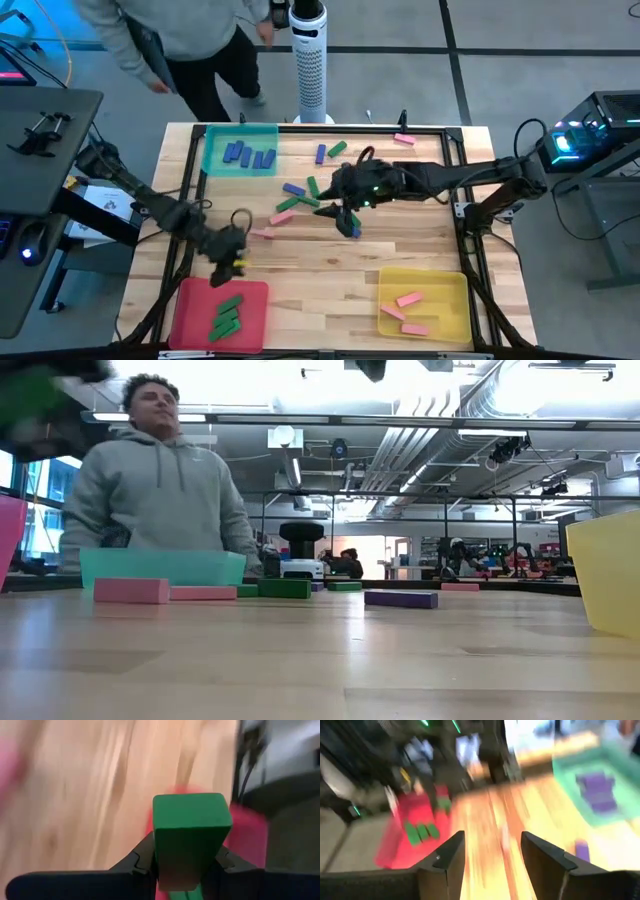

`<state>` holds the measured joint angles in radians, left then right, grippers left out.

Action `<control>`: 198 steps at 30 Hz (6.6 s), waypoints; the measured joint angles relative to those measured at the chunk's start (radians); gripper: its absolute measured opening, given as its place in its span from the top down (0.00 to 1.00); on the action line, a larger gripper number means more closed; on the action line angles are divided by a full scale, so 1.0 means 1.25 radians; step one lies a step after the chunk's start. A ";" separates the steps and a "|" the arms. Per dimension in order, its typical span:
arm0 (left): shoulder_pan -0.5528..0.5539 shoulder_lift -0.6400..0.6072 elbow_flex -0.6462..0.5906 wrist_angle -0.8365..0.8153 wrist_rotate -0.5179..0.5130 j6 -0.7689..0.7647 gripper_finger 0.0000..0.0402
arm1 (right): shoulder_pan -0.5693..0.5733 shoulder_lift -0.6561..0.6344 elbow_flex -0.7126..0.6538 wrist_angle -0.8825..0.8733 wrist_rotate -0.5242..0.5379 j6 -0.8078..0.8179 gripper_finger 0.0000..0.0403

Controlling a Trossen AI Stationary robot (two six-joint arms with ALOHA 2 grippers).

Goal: Sort blocks
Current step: Put the green block into the red bin, then put the blue block into the blue bin

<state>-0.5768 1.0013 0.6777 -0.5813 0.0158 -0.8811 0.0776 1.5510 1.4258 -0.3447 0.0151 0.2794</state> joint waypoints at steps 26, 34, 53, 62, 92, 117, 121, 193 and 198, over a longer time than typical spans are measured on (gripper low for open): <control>-0.248 0.018 0.000 0.070 0.143 -0.383 0.40 | 0.002 0.033 -0.226 -0.127 0.043 0.052 0.58; -0.182 -0.065 0.000 0.100 -0.321 -0.256 0.42 | 0.058 0.032 -0.404 -0.064 -0.006 0.179 0.58; -0.124 -0.089 0.000 0.116 -0.440 -0.145 0.42 | 0.084 0.032 -0.433 0.065 0.042 0.253 0.58; -0.124 -0.089 0.000 0.115 -0.440 -0.144 0.42 | 0.103 0.032 -0.433 0.064 0.044 0.278 0.58; -0.124 -0.088 0.000 0.115 -0.440 -0.145 0.42 | 0.063 0.050 -0.640 0.312 0.143 0.216 0.58; -0.117 -0.084 -0.001 0.150 -0.537 -0.172 0.42 | 0.054 -0.086 -0.640 0.370 0.091 0.365 0.89; -0.088 -0.083 -0.001 0.243 -0.586 -0.114 0.42 | 0.053 -0.172 -0.611 0.381 0.114 0.331 0.89; 0.672 0.079 0.460 -0.007 -0.208 0.460 0.82 | -0.179 -0.195 -0.251 0.342 0.051 0.119 0.49; 0.856 0.091 0.466 -0.226 -0.162 0.462 0.82 | -0.226 -0.184 -0.251 0.322 0.054 0.137 0.49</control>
<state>0.4931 1.1148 1.2598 -0.8634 -0.1871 -0.3039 -0.2054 1.3205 1.1126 0.0582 0.0826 0.4507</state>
